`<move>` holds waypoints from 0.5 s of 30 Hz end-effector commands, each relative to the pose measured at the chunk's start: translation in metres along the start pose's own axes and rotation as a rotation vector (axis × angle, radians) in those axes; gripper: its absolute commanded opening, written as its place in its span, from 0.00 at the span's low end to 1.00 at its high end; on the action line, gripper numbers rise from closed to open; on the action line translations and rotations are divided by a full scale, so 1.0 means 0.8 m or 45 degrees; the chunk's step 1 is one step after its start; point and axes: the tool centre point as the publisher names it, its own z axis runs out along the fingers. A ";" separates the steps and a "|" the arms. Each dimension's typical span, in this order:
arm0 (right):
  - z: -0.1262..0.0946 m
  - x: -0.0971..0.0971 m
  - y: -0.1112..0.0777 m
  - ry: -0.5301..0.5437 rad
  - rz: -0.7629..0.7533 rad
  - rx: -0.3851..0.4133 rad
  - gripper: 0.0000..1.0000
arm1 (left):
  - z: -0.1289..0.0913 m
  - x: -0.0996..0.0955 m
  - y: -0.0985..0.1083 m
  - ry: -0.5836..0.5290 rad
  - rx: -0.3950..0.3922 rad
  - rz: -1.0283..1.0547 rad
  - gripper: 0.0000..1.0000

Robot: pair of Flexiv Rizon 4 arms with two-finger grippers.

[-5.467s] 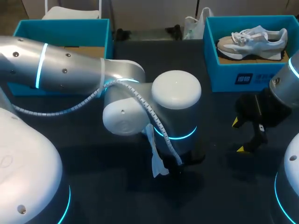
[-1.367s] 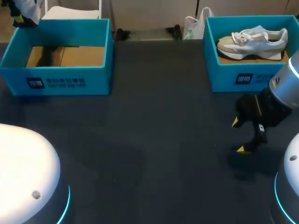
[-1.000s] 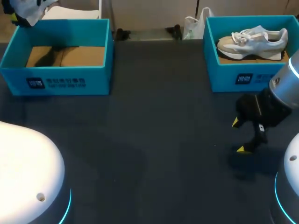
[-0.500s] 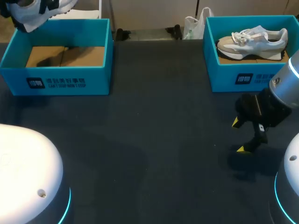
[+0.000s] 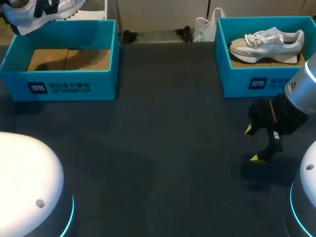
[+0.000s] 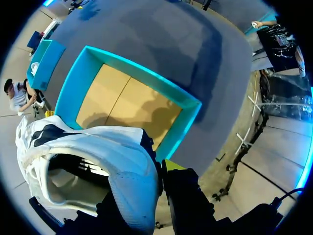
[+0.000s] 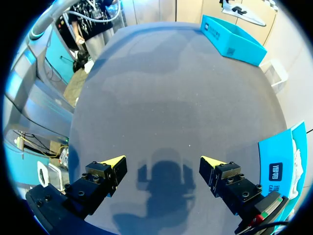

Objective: Take the shoe out of the shoebox, open the shoe tongue, remove and reinsert the insole, then place the shoe into the shoebox

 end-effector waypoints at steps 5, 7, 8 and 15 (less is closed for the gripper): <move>0.001 0.001 0.000 -0.004 0.000 0.002 1.00 | 0.005 0.008 0.001 -0.012 -0.083 0.386 0.00; 0.001 0.001 0.000 -0.004 0.000 0.002 1.00 | -0.001 0.006 0.010 -0.006 -0.116 0.388 0.00; 0.001 0.001 0.000 -0.004 0.000 0.002 1.00 | -0.001 0.006 0.010 -0.006 -0.116 0.388 0.00; 0.001 0.001 0.000 -0.004 0.000 0.002 1.00 | -0.001 0.006 0.010 -0.006 -0.116 0.388 0.00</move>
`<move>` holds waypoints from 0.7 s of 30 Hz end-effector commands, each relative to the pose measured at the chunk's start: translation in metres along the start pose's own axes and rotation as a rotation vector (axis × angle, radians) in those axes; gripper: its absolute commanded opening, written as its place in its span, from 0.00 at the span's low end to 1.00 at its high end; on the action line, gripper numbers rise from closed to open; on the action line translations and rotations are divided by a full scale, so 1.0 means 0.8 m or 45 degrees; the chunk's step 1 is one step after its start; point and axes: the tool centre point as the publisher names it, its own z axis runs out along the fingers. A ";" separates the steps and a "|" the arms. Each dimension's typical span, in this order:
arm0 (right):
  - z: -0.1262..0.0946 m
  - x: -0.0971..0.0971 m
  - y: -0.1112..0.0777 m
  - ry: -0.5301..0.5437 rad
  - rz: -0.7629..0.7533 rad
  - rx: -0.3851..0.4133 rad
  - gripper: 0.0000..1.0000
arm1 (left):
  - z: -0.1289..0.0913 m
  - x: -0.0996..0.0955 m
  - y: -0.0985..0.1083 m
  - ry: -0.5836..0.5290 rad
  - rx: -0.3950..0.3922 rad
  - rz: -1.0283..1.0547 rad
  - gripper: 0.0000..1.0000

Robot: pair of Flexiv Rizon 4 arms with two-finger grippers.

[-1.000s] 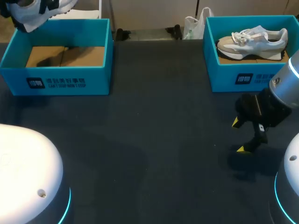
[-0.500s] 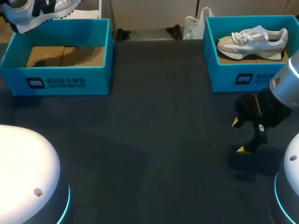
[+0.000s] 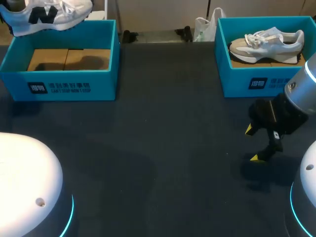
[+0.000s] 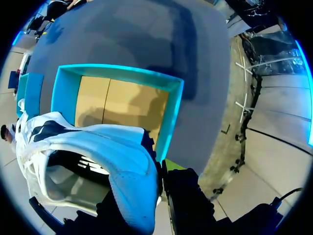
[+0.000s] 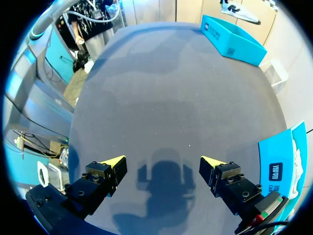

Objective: Take the shoe out of the shoebox, open the shoe tongue, remove and reinsert the insole, then place the shoe into the shoebox

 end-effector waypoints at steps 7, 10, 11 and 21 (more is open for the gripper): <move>0.001 0.001 0.000 -0.003 0.000 0.002 1.00 | 0.019 -0.009 -0.003 0.063 -0.046 0.076 0.00; 0.001 0.001 0.000 -0.003 0.000 0.002 1.00 | 0.031 -0.009 0.000 0.090 -0.045 0.098 0.00; 0.001 0.001 0.000 -0.003 0.000 0.002 1.00 | 0.034 -0.009 0.001 0.095 -0.040 0.096 0.00; 0.001 0.001 0.000 -0.003 0.000 0.002 1.00 | 0.062 -0.010 -0.001 0.148 -0.012 0.117 0.00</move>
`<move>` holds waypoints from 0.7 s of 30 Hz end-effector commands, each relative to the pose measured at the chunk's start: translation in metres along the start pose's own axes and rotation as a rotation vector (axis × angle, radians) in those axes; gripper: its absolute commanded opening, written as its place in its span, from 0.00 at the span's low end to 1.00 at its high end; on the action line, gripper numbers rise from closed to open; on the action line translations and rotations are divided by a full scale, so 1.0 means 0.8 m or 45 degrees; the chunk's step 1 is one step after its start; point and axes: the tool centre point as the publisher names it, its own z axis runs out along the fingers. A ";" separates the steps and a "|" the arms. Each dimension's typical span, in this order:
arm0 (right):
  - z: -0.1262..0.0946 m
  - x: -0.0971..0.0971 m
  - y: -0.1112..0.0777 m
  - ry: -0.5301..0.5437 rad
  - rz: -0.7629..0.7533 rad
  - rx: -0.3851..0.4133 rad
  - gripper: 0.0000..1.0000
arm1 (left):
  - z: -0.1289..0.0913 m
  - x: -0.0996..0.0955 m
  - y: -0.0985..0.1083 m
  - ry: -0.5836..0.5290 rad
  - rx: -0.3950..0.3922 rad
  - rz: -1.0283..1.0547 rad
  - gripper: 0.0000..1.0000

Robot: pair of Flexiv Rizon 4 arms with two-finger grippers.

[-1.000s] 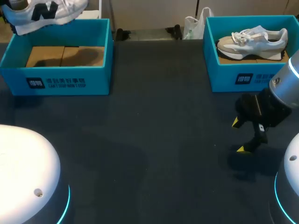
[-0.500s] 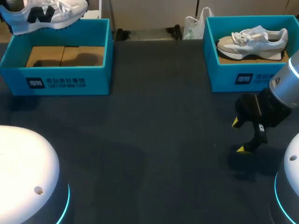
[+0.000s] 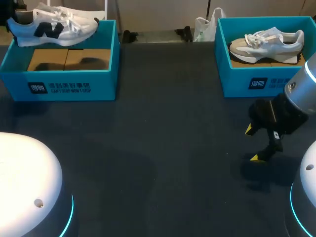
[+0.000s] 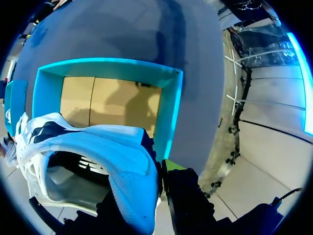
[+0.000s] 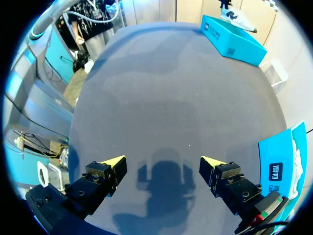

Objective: Take the shoe out of the shoebox, open the shoe tongue, remove and reinsert the insole, then place the shoe into the shoebox

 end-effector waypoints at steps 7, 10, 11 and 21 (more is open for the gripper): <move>0.001 0.001 0.000 -0.003 0.000 0.002 1.00 | 0.027 -0.004 0.000 0.049 0.021 0.026 0.00; 0.001 0.001 0.000 -0.003 0.000 0.002 1.00 | 0.034 0.000 0.000 0.054 0.040 0.028 0.00; 0.001 0.001 0.000 -0.003 0.000 0.002 1.00 | 0.035 0.001 0.000 0.052 0.050 0.029 0.00; 0.001 0.001 0.000 -0.003 0.000 0.002 1.00 | 0.040 0.001 -0.008 0.036 0.087 0.093 0.00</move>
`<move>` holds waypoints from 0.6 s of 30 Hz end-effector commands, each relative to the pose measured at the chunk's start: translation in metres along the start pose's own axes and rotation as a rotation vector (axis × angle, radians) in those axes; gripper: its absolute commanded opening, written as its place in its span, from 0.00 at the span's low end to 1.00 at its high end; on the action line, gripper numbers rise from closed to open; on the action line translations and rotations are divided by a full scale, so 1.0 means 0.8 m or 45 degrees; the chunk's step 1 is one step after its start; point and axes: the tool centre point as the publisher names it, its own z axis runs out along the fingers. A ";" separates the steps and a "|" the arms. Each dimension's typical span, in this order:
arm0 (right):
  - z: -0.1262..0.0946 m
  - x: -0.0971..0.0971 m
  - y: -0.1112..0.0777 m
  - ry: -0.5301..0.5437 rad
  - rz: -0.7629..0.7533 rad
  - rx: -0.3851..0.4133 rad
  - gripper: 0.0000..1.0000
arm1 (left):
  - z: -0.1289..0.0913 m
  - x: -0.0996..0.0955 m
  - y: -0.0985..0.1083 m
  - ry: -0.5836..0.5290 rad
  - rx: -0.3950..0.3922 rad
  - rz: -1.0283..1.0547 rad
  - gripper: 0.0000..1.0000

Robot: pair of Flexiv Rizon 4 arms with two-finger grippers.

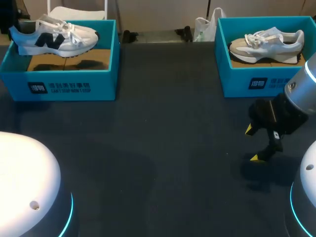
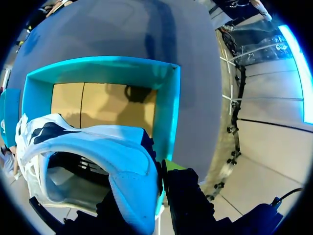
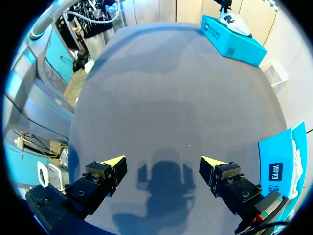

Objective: Take the shoe out of the shoebox, open the shoe tongue, remove and reinsert the insole, then place the shoe into the shoebox

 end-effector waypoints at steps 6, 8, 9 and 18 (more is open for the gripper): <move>0.001 0.001 0.000 -0.004 0.000 0.002 1.00 | 0.010 -0.005 -0.011 0.021 0.013 0.039 0.00; 0.001 0.001 0.000 -0.004 0.000 0.002 1.00 | 0.013 -0.007 -0.013 0.025 0.010 0.042 0.00; 0.001 0.001 0.000 -0.004 0.000 0.002 1.00 | 0.013 -0.007 -0.013 0.023 0.013 0.051 0.00; 0.001 0.001 0.000 -0.004 0.000 0.002 1.00 | 0.011 -0.011 -0.020 0.011 0.036 0.063 0.00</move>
